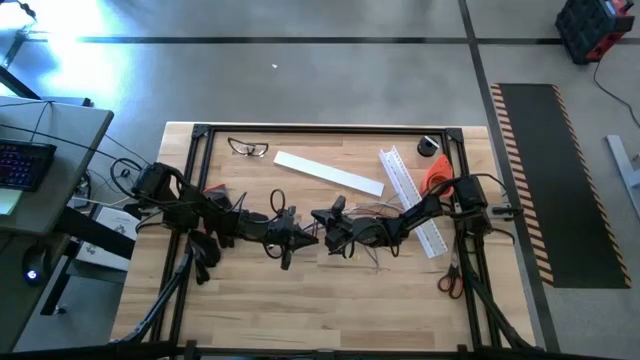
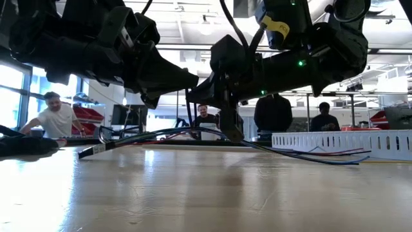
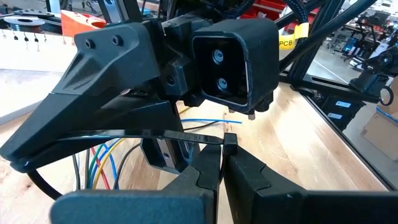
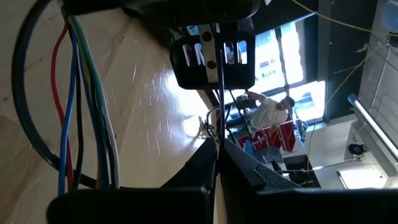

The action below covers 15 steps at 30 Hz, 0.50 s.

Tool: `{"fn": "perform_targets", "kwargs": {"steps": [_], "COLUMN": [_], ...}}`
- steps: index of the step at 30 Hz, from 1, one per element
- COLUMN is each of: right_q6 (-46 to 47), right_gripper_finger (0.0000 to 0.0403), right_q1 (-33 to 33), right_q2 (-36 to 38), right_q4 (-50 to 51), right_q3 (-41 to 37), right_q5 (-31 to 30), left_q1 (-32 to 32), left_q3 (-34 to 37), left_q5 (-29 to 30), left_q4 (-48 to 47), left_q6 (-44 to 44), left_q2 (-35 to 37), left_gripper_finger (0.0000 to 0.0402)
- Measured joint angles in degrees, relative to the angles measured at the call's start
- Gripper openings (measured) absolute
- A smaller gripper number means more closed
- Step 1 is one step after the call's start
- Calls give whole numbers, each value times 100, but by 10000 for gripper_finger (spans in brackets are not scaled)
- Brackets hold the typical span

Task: Ziptie cables
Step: Wrap the cables using a zip tie

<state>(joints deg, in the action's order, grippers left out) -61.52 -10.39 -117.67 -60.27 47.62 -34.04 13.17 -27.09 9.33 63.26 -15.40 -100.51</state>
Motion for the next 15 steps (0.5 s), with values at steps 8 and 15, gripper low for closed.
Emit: {"fn": "perform_targets", "kwargs": {"steps": [8,15], "right_q6": [-30,7], "right_gripper_finger": [0,0], "right_q1": [-8,25], "right_q2": [0,0], "right_q4": [4,94], "right_q3": [0,0], "right_q5": [10,13], "left_q1": [0,0], "left_q3": [0,0], "left_q5": [0,0], "left_q4": [-2,-2], "left_q6": [-2,-2], "left_q2": [0,0], "left_gripper_finger": [0,0]}}
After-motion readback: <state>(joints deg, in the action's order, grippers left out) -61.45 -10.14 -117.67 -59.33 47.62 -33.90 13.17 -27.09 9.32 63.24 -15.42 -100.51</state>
